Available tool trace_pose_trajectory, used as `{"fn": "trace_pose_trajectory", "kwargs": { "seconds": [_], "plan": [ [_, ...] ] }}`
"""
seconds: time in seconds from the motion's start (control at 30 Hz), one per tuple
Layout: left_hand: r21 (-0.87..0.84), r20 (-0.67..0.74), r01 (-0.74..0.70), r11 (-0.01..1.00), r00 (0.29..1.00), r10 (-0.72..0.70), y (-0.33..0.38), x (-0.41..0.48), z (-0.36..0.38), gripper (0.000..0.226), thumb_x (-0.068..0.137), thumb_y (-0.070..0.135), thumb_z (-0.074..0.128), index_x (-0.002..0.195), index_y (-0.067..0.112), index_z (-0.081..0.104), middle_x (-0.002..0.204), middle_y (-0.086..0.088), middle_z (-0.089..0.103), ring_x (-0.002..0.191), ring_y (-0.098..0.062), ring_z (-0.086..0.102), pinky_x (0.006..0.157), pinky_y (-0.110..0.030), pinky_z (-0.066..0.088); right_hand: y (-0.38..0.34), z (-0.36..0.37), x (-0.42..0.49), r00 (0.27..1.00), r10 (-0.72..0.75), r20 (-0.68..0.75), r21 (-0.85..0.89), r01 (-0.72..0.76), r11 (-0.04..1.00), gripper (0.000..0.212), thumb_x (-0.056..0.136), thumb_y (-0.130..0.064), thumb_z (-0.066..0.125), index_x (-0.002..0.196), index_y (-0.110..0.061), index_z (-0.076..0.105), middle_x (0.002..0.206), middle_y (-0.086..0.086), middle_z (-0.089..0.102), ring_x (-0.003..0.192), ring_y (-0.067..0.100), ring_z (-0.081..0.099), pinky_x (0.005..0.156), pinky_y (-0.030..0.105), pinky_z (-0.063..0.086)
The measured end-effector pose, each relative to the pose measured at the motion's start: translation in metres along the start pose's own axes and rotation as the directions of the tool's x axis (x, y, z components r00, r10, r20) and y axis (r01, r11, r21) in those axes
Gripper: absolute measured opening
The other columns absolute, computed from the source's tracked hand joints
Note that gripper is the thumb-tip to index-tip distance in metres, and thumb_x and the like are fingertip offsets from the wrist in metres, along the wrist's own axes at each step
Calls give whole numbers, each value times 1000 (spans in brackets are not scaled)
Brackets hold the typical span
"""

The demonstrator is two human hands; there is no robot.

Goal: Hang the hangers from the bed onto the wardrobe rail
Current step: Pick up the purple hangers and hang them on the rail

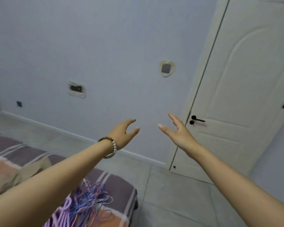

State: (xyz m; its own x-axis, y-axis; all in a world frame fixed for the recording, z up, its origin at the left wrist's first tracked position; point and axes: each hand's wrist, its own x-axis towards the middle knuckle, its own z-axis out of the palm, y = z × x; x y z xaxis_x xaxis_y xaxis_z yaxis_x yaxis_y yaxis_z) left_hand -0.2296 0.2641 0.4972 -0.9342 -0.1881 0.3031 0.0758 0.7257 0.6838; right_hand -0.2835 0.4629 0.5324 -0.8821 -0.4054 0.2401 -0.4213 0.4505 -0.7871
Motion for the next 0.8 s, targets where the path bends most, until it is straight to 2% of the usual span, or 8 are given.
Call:
{"fn": "trace_pose_trajectory", "kwargs": {
  "seconds": [0.13, 0.23, 0.3, 0.5, 0.57, 0.67, 0.73, 0.8],
  "plan": [
    [52, 45, 218, 975, 974, -220, -126, -36, -13, 58, 93, 43, 43, 144, 21, 26, 149, -3, 34, 135, -21, 36, 111, -36, 30, 21, 121, 20, 982, 26, 186, 12, -29, 999, 75, 85, -47, 59, 147, -32, 20, 157, -11, 10, 144, 8, 13, 118, 36, 19],
    [79, 42, 356, 931, 932, -360, -210, -69, -19, 60, 92, 42, 45, 144, 18, 26, 147, -6, 38, 131, -22, 42, 109, -34, 32, 40, 207, 22, 953, 37, 301, 8, -42, 999, 77, 84, -43, 63, 147, -29, 21, 157, -8, 11, 144, 10, 14, 119, 38, 19],
    [87, 35, 442, 893, 894, -446, -262, -97, -19, 61, 92, 42, 46, 144, 16, 26, 148, -7, 37, 133, -22, 40, 110, -33, 32, 54, 264, 17, 931, 58, 360, 5, -64, 998, 77, 83, -38, 65, 147, -25, 23, 157, -4, 14, 144, 12, 16, 118, 37, 19],
    [47, 100, 683, 729, 723, -684, -392, -183, 9, 57, 93, 41, 44, 141, 11, 33, 146, -11, 39, 132, -27, 40, 108, -35, 33, 114, 411, -14, 798, 161, 581, -72, -147, 987, 81, 82, -32, 68, 148, -19, 21, 158, 1, 11, 146, 16, 11, 116, 32, 15],
    [30, 137, 755, 655, 646, -751, -423, -208, 25, 59, 95, 39, 42, 144, 11, 26, 150, -11, 31, 136, -27, 35, 111, -37, 30, 137, 449, -29, 755, 209, 621, -72, -211, 975, 79, 82, -28, 69, 147, -19, 24, 157, 0, 14, 145, 16, 14, 116, 31, 17],
    [11, 140, 845, 535, 528, -838, -466, -241, 50, 64, 94, 43, 42, 145, 11, 23, 151, -12, 30, 137, -27, 34, 112, -36, 28, 169, 498, -52, 689, 282, 667, -95, -296, 950, 77, 83, -25, 69, 146, -18, 26, 155, 2, 21, 142, 20, 23, 114, 36, 26],
    [-55, 136, 876, 480, 483, -865, -490, -259, 68, 60, 94, 43, 42, 142, 9, 30, 146, -15, 38, 132, -28, 39, 110, -35, 31, 190, 525, -63, 657, 336, 675, -96, -372, 923, 75, 83, -21, 69, 146, -16, 27, 154, 5, 25, 140, 23, 29, 111, 38, 32],
    [-151, 141, 893, 423, 443, -885, -507, -271, 86, 55, 96, 39, 39, 140, 7, 34, 143, -15, 42, 130, -28, 42, 109, -33, 32, 208, 547, -71, 622, 381, 684, -101, -437, 894, 70, 85, -16, 66, 144, -10, 29, 151, 8, 30, 137, 25, 34, 106, 33, 35]
  ]
}}
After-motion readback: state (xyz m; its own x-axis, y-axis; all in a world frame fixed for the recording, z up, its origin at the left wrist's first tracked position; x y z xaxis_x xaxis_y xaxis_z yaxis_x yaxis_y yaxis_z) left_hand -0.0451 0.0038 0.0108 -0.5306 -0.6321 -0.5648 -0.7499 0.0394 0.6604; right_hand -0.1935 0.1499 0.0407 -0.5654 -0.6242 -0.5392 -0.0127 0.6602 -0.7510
